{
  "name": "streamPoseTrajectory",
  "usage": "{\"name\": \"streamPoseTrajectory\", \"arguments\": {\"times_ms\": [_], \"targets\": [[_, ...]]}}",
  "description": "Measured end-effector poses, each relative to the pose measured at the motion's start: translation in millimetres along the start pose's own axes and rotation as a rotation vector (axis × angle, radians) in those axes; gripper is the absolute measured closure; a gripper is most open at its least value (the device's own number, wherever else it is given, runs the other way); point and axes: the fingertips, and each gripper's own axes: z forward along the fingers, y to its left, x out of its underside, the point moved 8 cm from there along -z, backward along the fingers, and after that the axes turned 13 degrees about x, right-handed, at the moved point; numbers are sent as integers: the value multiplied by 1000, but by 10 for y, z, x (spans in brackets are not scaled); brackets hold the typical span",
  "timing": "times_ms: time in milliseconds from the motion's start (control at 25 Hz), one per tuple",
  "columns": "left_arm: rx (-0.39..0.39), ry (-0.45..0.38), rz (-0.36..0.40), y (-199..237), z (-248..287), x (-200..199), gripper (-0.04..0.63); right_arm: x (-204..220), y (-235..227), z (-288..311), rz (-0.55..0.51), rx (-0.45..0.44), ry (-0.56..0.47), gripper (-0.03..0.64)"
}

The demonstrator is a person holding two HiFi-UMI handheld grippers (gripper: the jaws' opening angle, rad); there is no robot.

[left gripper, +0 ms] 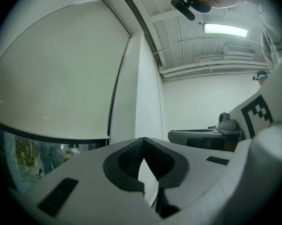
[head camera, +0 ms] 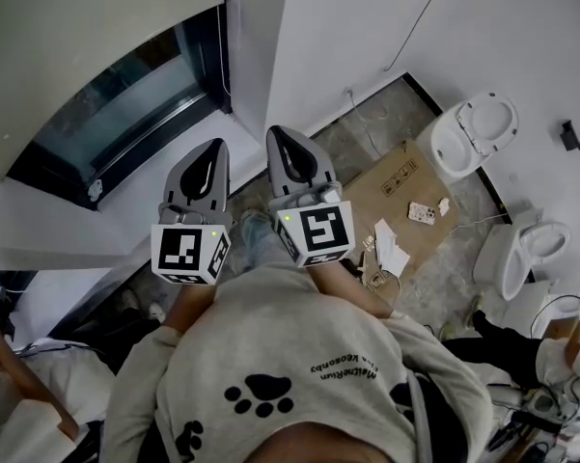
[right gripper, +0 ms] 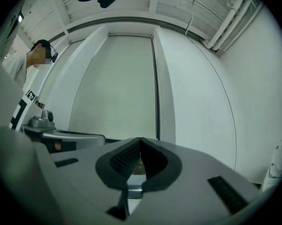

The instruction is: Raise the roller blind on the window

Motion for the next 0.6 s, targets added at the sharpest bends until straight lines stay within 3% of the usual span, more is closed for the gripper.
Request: {"name": "streamPoseTrajectory", "arguments": {"times_ms": [600], "targets": [[8,10,-16,1089,992,13,588,65,-200,1624,-23,0,6,606]]}}
